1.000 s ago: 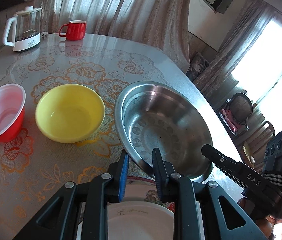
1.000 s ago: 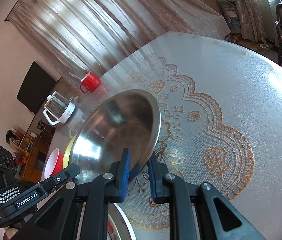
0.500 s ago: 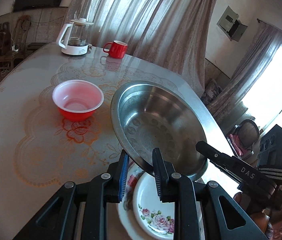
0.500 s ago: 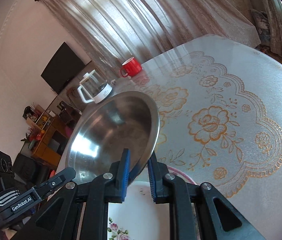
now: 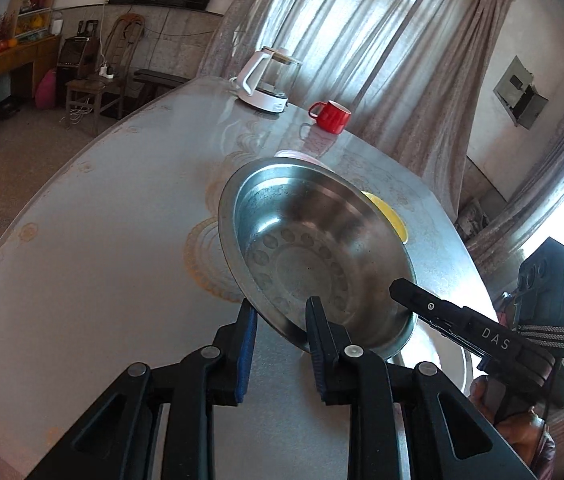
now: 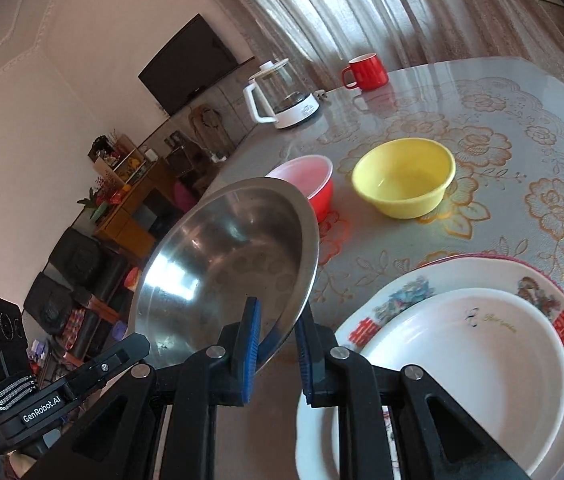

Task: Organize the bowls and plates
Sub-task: 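Lift the steel bowl with the left tool and carry it beside the plates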

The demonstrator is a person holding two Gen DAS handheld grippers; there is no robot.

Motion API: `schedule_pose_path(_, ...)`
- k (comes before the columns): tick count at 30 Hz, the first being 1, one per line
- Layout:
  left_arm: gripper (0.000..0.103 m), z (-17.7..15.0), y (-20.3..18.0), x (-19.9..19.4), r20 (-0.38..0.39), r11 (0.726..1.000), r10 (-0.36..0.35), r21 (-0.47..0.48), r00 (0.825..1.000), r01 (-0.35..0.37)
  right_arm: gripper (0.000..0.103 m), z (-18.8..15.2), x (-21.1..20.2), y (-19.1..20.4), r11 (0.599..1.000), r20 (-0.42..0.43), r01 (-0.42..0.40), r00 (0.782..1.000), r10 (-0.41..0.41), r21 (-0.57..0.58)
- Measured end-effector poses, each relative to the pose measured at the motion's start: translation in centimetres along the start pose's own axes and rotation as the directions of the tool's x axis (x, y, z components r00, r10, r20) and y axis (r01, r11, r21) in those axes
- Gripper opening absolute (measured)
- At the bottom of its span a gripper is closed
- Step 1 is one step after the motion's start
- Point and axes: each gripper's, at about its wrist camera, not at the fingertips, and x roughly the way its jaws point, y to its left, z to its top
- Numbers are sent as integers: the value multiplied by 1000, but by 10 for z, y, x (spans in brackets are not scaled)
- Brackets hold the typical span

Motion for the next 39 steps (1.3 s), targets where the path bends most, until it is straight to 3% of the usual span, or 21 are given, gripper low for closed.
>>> schedule_pose_path(7, 26, -18, 34, 3, -40, 997, 24, -69, 999, -27, 16, -21, 32, 21, 999, -98, -3, 995, -2, -49)
schedule_pose_path(14, 26, -23, 36, 9, -48, 998, 46, -51, 998, -48, 18, -31, 46, 23, 996, -166, 22, 985, -35, -82)
schedule_pose_path(23, 26, -22, 34, 8, -46, 998, 59, -16, 997, -59, 18, -32, 43, 22, 995, -165, 36, 985, -50, -90)
schedule_pose_path(29, 31, -21, 35, 6, -35, 996, 85, 13, 996, -85, 22, -31, 43, 25, 994, -165, 43, 984, -60, -102)
schedule_pose_path(39, 31, -20, 30, -2, -1, 988, 143, 58, 990, -143, 28, -26, 41, 19, 995, -158, 61, 985, -73, -82)
